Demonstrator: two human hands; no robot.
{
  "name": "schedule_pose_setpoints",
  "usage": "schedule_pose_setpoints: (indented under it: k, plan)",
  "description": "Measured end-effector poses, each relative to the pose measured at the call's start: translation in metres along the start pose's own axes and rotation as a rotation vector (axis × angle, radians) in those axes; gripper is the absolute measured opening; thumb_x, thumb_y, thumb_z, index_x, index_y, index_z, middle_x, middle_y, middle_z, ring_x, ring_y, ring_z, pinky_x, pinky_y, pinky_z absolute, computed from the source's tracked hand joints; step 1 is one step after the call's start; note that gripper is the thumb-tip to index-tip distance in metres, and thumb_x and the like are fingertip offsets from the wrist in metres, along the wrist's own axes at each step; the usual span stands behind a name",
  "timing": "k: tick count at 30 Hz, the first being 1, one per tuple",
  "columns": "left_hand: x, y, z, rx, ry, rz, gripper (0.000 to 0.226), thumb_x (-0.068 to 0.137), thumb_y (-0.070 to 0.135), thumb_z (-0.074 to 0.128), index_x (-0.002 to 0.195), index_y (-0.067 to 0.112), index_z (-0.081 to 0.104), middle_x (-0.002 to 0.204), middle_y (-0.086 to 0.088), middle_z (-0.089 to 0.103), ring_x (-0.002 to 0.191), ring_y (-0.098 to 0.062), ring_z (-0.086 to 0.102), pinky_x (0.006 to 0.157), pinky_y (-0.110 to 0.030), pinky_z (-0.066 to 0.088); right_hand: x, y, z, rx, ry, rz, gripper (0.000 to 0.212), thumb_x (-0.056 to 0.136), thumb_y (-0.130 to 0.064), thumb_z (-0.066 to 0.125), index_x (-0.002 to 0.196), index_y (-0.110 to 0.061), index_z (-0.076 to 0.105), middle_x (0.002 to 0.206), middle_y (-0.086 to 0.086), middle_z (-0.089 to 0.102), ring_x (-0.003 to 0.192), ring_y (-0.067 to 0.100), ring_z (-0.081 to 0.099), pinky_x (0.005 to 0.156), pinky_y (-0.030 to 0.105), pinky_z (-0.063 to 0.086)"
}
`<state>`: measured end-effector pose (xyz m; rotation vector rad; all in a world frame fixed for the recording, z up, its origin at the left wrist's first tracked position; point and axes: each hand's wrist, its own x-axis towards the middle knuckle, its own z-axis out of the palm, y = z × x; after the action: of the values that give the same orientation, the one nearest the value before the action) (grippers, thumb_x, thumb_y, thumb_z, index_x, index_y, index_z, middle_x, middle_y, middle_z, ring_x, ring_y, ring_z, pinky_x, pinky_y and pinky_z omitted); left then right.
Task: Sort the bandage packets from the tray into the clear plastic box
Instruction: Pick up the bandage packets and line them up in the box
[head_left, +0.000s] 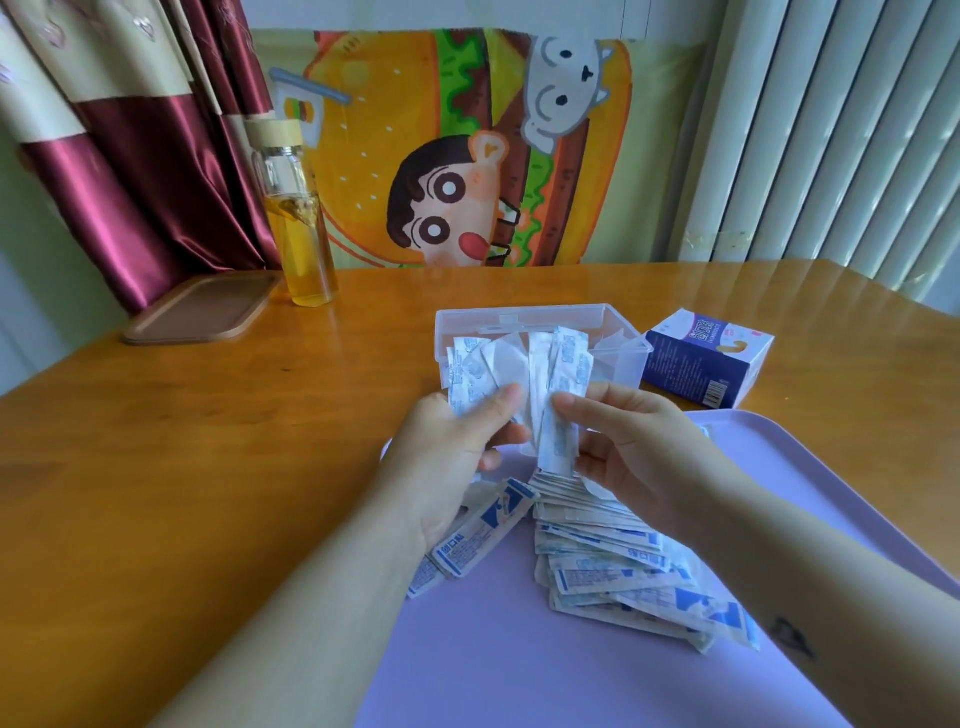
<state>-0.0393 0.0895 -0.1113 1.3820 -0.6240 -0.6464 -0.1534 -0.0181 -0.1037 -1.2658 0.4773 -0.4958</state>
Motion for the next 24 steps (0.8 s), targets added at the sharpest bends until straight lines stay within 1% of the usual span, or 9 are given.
schedule_pose_setpoints:
  k: [3,6,10,12,14,15,17,20,24]
  plan:
    - [0.002,-0.001,-0.004,0.113,0.055,0.013,0.045,0.059,0.051,0.081,0.064,0.012,0.059,0.047,0.010,0.053,0.045,-0.008,0.041,0.058,-0.028,0.034,-0.002,-0.001,0.002,-0.079,-0.053,-0.019,0.013,0.087,-0.013,0.060,0.077,-0.010,0.067,0.085,0.012,0.071,0.075,0.021,0.065,0.063,0.022,0.052]
    - [0.003,-0.001,-0.004,0.151,0.061,-0.016,0.052,0.055,0.053,0.082,0.061,0.011,0.051,0.037,0.014,0.039,0.034,-0.003,0.033,0.054,-0.025,0.030,0.001,-0.002,0.000,-0.151,-0.035,-0.024,0.012,0.085,-0.017,0.062,0.079,-0.008,0.067,0.081,0.008,0.069,0.070,0.015,0.062,0.063,0.021,0.048]
    - [0.001,0.002,-0.002,0.023,-0.013,-0.075,0.039,0.066,0.053,0.077,0.082,0.018,0.068,0.062,0.007,0.062,0.055,-0.011,0.053,0.050,-0.022,0.038,0.001,-0.005,-0.001,-0.166,-0.006,-0.064,0.014,0.083,-0.017,0.065,0.071,-0.013,0.071,0.070,0.005,0.061,0.067,0.016,0.047,0.065,0.024,0.040]
    - [-0.001,0.006,0.000,-0.113,-0.036,-0.127,0.018,0.086,0.035,0.063,0.087,0.018,0.069,0.065,0.005,0.068,0.059,-0.011,0.062,0.053,-0.023,0.047,-0.001,-0.010,-0.005,-0.297,0.093,-0.217,0.020,0.084,-0.016,0.065,0.065,-0.017,0.070,0.055,-0.011,0.057,0.057,0.008,0.041,0.061,0.020,0.035]
    - [-0.002,0.010,0.000,-0.311,-0.059,-0.224,0.021,0.095,0.020,0.050,0.087,0.014,0.068,0.056,0.004,0.064,0.056,-0.010,0.063,0.051,-0.023,0.052,-0.002,-0.015,-0.009,-0.631,0.224,-0.487,0.022,0.085,-0.014,0.066,0.067,-0.026,0.067,0.045,-0.019,0.050,0.045,0.002,0.034,0.051,0.011,0.029]
    - [-0.001,0.011,0.000,-0.435,-0.076,-0.287,0.025,0.097,0.015,0.046,0.087,0.010,0.068,0.056,0.001,0.061,0.056,-0.012,0.064,0.053,-0.024,0.054,-0.003,-0.018,-0.011,-0.797,0.270,-0.657,0.018,0.084,-0.012,0.067,0.072,-0.025,0.068,0.046,-0.024,0.049,0.043,0.003,0.035,0.048,0.008,0.029]
    - [-0.002,0.012,0.000,-0.601,-0.105,-0.413,0.028,0.097,0.010,0.042,0.084,0.005,0.066,0.062,-0.003,0.056,0.046,-0.012,0.058,0.049,-0.022,0.052,-0.003,-0.021,-0.017,-1.008,0.246,-0.961,0.010,0.084,-0.008,0.066,0.086,-0.015,0.073,0.069,-0.029,0.056,0.053,-0.003,0.045,0.056,0.002,0.034]
    - [-0.004,0.011,0.001,-0.573,-0.181,-0.487,0.020,0.094,0.013,0.044,0.080,0.007,0.057,0.061,-0.001,0.051,0.034,-0.004,0.030,0.034,-0.012,0.030,-0.002,-0.014,-0.026,-1.153,0.095,-1.155,0.022,0.090,-0.013,0.054,0.094,-0.005,0.073,0.090,-0.001,0.066,0.081,0.001,0.058,0.075,0.006,0.044]
    - [-0.007,0.014,0.004,-0.518,-0.294,-0.475,0.016,0.093,0.016,0.044,0.083,0.014,0.057,0.061,0.004,0.054,0.035,-0.002,0.023,0.037,-0.012,0.020,0.000,-0.012,-0.028,-1.209,0.065,-1.268,0.024,0.091,-0.013,0.053,0.094,-0.002,0.074,0.094,0.008,0.070,0.088,0.011,0.062,0.083,0.014,0.048]
